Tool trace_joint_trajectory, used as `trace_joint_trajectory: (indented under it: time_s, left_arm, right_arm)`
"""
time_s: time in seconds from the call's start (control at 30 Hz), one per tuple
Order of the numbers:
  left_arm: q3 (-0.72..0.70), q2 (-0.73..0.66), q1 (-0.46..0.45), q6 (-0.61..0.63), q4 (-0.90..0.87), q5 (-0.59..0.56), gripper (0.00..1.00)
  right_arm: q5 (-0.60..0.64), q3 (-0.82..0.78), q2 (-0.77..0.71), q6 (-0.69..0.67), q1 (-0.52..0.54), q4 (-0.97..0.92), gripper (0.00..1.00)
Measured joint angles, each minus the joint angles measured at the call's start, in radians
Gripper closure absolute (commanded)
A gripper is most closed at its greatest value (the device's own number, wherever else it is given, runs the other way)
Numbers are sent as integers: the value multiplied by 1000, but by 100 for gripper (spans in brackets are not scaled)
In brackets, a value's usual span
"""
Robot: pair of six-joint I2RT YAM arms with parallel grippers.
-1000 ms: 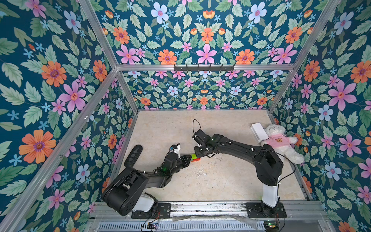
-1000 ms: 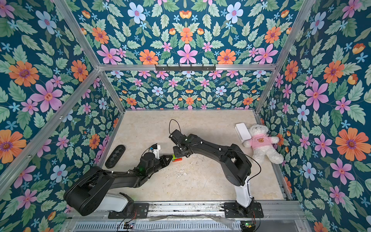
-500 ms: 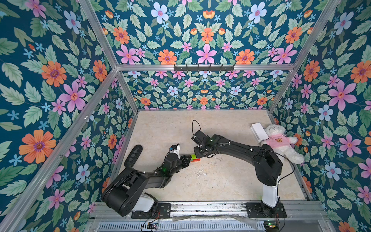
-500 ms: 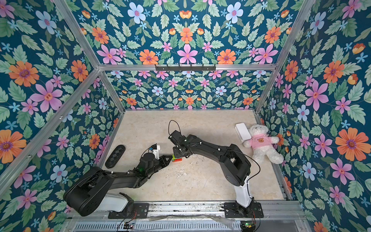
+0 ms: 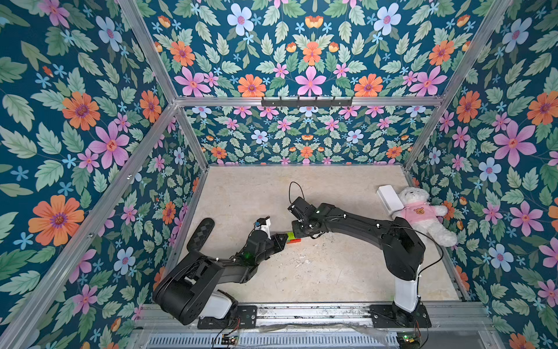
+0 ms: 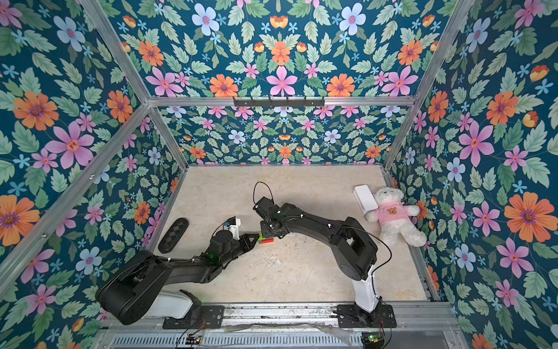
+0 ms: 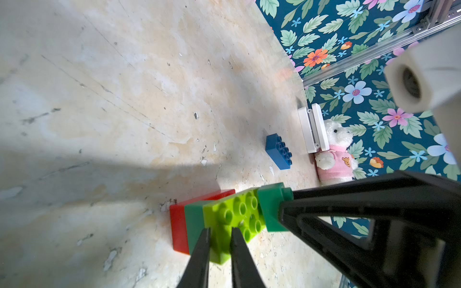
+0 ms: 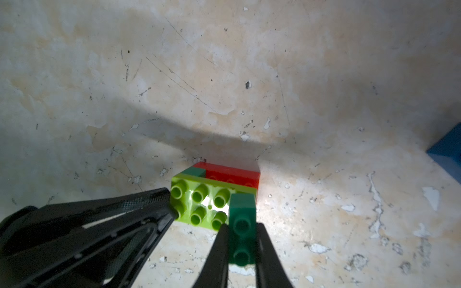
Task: Assemble the number 5 with lego
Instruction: Assemble the lego brick with the lego brick.
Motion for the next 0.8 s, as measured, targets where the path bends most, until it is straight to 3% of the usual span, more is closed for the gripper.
trace_joint_trajectory:
  time_s: [0.8]
  left_arm:
    - [-13, 5, 0, -6, 39, -1, 82]
  right_arm:
    - [56, 18, 18, 82, 24, -19, 100]
